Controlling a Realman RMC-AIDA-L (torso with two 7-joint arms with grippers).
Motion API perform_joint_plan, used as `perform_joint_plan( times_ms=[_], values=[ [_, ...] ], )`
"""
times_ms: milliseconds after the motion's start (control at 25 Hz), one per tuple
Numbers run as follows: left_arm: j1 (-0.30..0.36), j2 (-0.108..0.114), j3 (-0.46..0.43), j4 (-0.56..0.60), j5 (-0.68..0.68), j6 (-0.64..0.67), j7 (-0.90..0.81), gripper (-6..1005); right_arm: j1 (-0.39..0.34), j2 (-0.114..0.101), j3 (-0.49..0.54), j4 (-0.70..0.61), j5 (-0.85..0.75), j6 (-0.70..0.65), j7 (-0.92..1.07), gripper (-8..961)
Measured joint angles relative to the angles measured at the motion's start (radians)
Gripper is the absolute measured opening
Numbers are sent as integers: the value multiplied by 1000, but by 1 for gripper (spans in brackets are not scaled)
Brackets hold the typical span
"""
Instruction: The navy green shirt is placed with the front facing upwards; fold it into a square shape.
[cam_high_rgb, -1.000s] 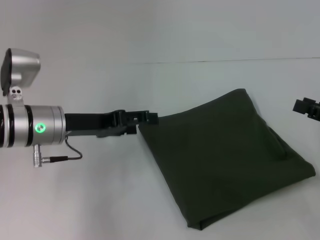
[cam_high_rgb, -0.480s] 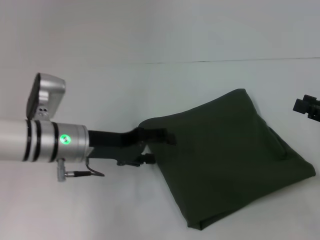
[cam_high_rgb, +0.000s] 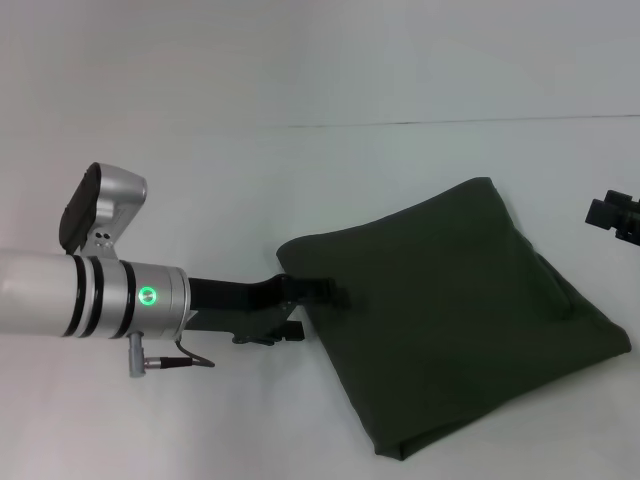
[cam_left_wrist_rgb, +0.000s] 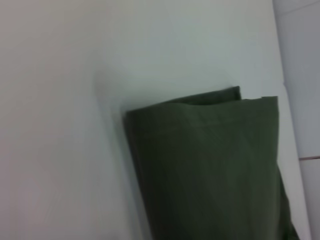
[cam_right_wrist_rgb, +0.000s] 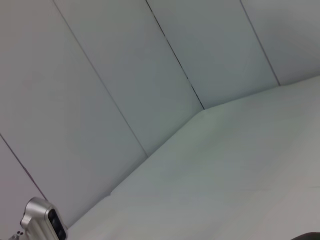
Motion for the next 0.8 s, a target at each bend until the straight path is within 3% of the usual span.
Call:
perform_joint_plan(
  times_ms=[800],
  values=[
    [-31, -41, 33, -8, 10, -50, 23, 949, -6, 0, 7, -1, 9, -4, 8, 614]
  ],
)
